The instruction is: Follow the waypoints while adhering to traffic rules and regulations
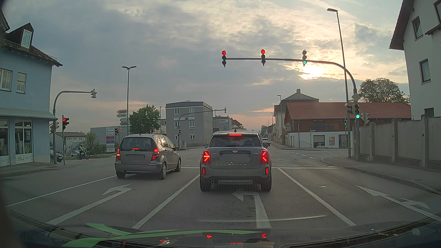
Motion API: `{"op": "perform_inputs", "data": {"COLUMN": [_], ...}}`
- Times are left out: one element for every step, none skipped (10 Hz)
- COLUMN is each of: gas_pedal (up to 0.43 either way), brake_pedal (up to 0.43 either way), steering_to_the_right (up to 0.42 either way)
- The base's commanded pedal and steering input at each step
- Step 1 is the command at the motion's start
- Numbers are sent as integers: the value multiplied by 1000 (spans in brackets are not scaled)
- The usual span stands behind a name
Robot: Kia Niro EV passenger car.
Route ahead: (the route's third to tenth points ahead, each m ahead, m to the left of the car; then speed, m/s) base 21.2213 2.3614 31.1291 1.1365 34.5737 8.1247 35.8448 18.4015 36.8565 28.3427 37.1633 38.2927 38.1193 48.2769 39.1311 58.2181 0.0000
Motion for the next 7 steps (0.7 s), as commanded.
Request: {"op": "perform_inputs", "data": {"gas_pedal": [0,0,0,0,0,0,0], "brake_pedal": [238,238,238,238,238,238,238], "steering_to_the_right": [-10,-11,-10,-10,-11,-11,-11]}}
